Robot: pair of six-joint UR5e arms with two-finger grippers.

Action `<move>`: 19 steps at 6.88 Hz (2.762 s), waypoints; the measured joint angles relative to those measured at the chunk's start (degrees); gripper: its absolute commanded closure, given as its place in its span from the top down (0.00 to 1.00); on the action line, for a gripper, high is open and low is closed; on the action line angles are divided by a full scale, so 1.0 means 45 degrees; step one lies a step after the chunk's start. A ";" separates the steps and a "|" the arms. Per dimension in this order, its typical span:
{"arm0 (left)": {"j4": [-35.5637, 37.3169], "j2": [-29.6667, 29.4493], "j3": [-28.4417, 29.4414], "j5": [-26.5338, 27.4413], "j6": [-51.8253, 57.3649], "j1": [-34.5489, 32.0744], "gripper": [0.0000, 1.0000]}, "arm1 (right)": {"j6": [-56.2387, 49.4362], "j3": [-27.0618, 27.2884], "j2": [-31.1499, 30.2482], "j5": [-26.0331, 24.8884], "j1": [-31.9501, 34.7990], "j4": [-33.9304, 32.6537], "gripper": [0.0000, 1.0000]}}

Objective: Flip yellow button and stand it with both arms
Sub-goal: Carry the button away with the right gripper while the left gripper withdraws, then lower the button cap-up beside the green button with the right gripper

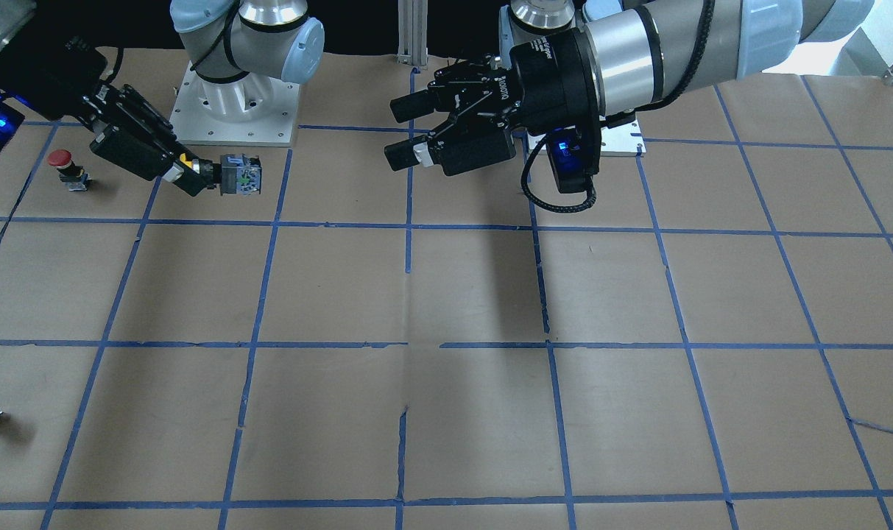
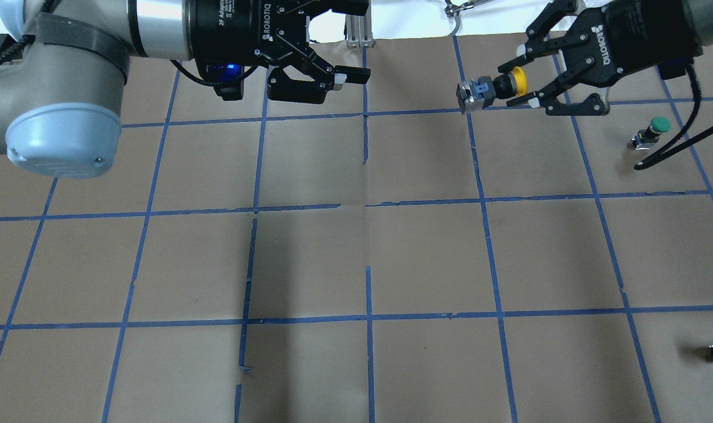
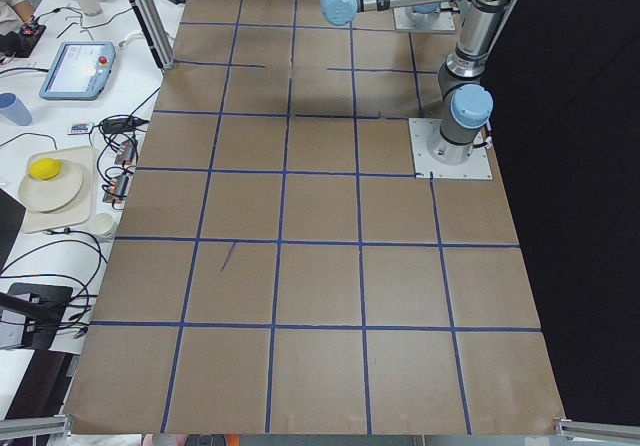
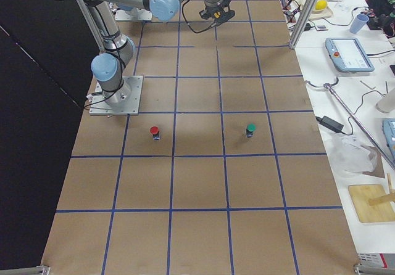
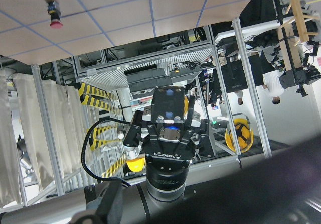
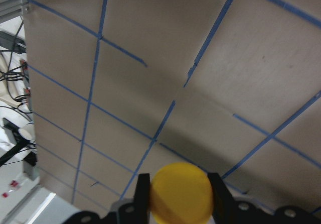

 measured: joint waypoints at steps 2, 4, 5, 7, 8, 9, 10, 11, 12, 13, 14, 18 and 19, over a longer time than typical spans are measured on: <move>-0.0004 -0.0033 0.0264 0.2640 0.1541 -0.0070 0.95 | -0.5308 0.0237 0.0060 -0.2761 -0.0243 -0.0131 0.02; -0.0005 0.0211 0.0315 0.4567 0.4018 -0.0153 0.97 | -0.9152 0.1187 0.0171 -0.4270 -0.1388 -0.1032 0.01; -0.0016 0.0450 0.0319 0.5629 0.5419 -0.0235 0.99 | -1.0159 0.1691 0.0205 -0.5079 -0.1800 -0.2094 0.02; -0.0163 0.0675 0.0252 0.7615 0.8051 -0.0296 0.99 | -1.3432 0.2560 0.0301 -0.5784 -0.2275 -0.4322 0.01; -0.0305 0.0767 0.0171 0.8340 0.9275 -0.0319 0.98 | -1.4986 0.2949 0.0326 -0.5772 -0.2617 -0.5108 0.01; -0.0750 0.0969 0.0092 0.9006 1.0616 -0.0320 0.98 | -1.6379 0.3269 0.0366 -0.5707 -0.3028 -0.5738 0.01; -0.1600 0.1253 0.0115 0.9777 1.2266 -0.0255 0.98 | -1.7546 0.3502 0.0457 -0.5626 -0.3441 -0.6229 0.01; -0.2453 0.1531 0.0149 1.0796 1.3956 -0.0179 0.98 | -1.8555 0.3634 0.0582 -0.5459 -0.3764 -0.6543 0.02; -0.3038 0.1759 0.0116 1.1582 1.5342 -0.0140 0.98 | -1.9331 0.3690 0.0696 -0.5282 -0.3955 -0.6734 0.02; -0.3384 0.1895 0.0078 1.2220 1.6529 -0.0123 0.98 | -1.9138 0.3712 0.0842 -0.5258 -0.4126 -0.6924 0.02; -0.3632 0.1951 0.0073 1.2713 1.7757 -0.0110 0.99 | -1.7652 0.3715 0.1116 -0.5372 -0.4255 -0.7153 0.02; -0.4230 0.2013 0.0109 1.3112 2.0021 -0.0056 0.99 | -1.1562 0.3719 0.1698 -0.6830 -0.4362 -0.7582 0.01; -0.4278 0.2024 0.0102 1.3118 2.0073 -0.0056 0.99 | -1.0131 0.3772 0.1698 -0.7169 -0.4381 -0.7707 0.01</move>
